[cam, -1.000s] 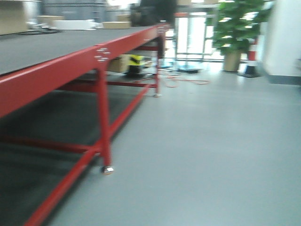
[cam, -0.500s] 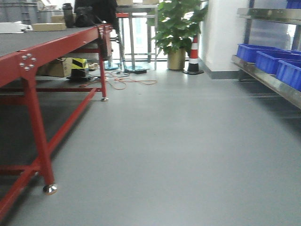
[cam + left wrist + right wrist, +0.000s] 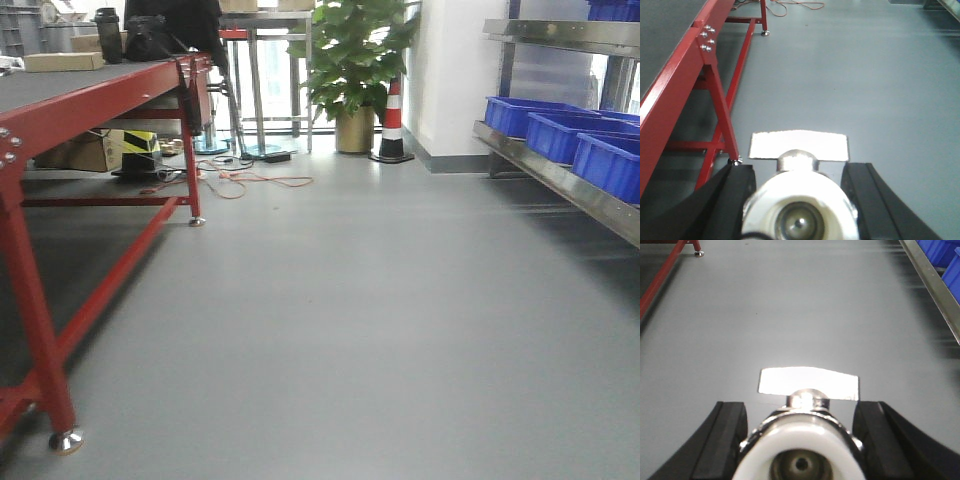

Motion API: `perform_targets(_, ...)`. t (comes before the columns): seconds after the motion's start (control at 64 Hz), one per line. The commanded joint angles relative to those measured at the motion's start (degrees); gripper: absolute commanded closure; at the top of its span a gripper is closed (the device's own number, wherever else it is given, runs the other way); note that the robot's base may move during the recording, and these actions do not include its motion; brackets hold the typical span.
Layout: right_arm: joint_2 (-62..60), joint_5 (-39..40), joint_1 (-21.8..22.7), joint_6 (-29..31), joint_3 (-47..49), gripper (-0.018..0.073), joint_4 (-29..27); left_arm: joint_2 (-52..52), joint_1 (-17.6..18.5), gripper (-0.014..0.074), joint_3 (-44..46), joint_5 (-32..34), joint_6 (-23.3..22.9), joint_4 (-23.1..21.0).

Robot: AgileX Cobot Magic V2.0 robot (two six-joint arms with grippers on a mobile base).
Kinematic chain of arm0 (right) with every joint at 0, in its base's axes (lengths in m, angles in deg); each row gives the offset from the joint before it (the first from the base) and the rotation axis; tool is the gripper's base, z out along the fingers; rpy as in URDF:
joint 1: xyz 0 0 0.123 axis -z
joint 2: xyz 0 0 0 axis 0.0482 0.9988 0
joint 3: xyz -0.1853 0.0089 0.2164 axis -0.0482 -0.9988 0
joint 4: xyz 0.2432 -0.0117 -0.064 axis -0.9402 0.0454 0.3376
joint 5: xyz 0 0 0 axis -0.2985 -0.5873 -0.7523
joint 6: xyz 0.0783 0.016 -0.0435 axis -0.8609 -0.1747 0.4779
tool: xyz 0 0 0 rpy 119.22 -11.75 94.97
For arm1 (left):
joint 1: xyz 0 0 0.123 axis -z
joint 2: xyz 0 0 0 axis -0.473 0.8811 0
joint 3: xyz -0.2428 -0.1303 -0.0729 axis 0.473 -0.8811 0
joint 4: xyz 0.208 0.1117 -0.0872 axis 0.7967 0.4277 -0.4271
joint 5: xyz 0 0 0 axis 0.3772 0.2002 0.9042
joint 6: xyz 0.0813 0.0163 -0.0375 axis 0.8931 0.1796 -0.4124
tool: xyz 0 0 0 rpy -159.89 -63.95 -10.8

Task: Place valve from conveyor to right shelf box
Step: 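Hold both valves while the base drives up to the blue-box shelf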

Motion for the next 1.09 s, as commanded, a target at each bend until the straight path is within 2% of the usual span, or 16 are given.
perform_targets(0.0,-0.9,3.9,0.1,0.2,0.4,0.0721,0.5,-0.4,0.2,0.0707,0.3,2.9,0.0,-0.5)
perform_targets(1.078,-0.9,3.9,0.1,0.2,0.4,0.0721,0.5,-0.4,0.2,0.0707,0.3,2.9,0.0,-0.5)
